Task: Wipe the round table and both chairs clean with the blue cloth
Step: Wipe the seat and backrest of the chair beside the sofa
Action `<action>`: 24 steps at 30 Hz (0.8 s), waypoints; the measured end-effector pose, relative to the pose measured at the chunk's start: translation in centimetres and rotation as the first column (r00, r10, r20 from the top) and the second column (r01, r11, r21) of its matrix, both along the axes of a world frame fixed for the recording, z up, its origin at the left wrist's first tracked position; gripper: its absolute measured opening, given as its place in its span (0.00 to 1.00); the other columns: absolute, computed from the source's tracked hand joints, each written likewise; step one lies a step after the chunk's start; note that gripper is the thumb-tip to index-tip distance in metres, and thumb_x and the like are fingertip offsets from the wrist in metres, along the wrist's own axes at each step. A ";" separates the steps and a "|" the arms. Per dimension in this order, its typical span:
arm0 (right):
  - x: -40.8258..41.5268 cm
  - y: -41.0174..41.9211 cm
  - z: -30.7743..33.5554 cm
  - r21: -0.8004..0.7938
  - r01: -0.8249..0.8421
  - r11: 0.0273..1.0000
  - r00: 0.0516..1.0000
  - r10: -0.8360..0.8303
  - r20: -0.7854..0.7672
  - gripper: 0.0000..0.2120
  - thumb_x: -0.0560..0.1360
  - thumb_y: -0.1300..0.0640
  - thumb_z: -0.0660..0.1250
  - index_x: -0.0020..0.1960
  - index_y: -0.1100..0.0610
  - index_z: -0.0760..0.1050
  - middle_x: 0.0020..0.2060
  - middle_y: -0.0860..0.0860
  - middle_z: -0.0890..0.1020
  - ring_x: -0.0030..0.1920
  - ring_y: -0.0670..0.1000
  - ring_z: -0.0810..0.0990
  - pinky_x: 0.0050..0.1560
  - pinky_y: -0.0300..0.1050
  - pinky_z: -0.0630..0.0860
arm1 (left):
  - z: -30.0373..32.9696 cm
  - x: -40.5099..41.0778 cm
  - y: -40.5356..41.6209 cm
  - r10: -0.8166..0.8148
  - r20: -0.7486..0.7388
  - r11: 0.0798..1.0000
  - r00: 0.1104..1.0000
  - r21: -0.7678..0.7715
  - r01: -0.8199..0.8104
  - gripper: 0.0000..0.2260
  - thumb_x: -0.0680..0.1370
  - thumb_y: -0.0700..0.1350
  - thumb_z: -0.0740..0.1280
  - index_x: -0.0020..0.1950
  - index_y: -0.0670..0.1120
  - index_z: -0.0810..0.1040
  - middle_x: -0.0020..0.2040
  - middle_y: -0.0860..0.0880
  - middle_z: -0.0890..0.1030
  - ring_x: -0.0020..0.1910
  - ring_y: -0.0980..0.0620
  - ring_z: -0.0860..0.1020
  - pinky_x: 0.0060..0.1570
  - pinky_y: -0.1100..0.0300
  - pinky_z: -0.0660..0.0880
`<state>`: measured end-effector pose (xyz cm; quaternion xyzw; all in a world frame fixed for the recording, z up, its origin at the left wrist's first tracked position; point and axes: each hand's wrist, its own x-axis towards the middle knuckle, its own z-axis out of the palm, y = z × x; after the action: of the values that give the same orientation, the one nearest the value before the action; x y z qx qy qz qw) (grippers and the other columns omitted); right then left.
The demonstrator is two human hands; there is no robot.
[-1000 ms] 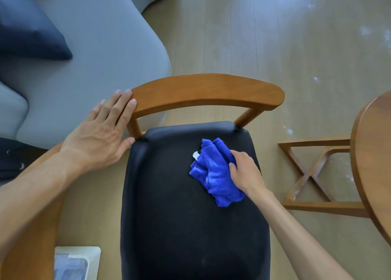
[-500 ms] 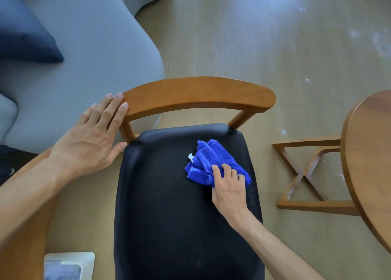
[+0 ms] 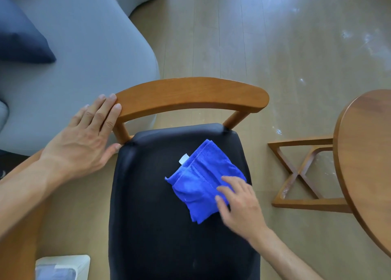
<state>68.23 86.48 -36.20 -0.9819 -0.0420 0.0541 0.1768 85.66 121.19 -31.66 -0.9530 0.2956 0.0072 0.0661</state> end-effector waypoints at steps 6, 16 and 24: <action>6.2 -3.8 -2.2 -0.082 0.325 0.942 0.909 -0.336 -0.247 0.20 0.78 0.55 0.62 0.69 0.56 0.69 0.65 0.51 0.73 0.66 0.53 0.69 0.64 0.48 0.66 | -1.2 0.4 0.6 -0.019 0.032 0.999 0.999 -0.028 0.020 0.38 0.76 0.59 0.51 0.78 0.39 0.46 0.79 0.41 0.46 0.78 0.42 0.45 0.75 0.54 0.36; 9.6 -1.1 -2.5 -0.266 0.203 0.942 0.892 -0.290 -0.347 0.07 0.74 0.59 0.60 0.52 0.57 0.70 0.54 0.54 0.70 0.52 0.54 0.70 0.51 0.47 0.72 | -3.1 1.2 1.5 0.007 0.023 0.999 1.000 -0.039 -0.006 0.39 0.74 0.60 0.53 0.79 0.39 0.49 0.79 0.40 0.50 0.78 0.41 0.49 0.75 0.54 0.38; 3.9 4.4 1.2 -0.226 0.123 0.966 0.981 -0.083 0.178 0.07 0.63 0.69 0.60 0.33 0.61 0.74 0.48 0.59 0.81 0.44 0.60 0.80 0.42 0.51 0.78 | -3.1 1.3 1.5 0.000 0.033 1.000 0.999 -0.028 0.001 0.40 0.74 0.61 0.53 0.79 0.39 0.48 0.79 0.40 0.49 0.78 0.41 0.48 0.75 0.54 0.37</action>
<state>72.16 90.91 -34.97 -0.9978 0.0011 -0.0330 0.0571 86.99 122.73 -34.77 -0.9537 0.2949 -0.0127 0.0575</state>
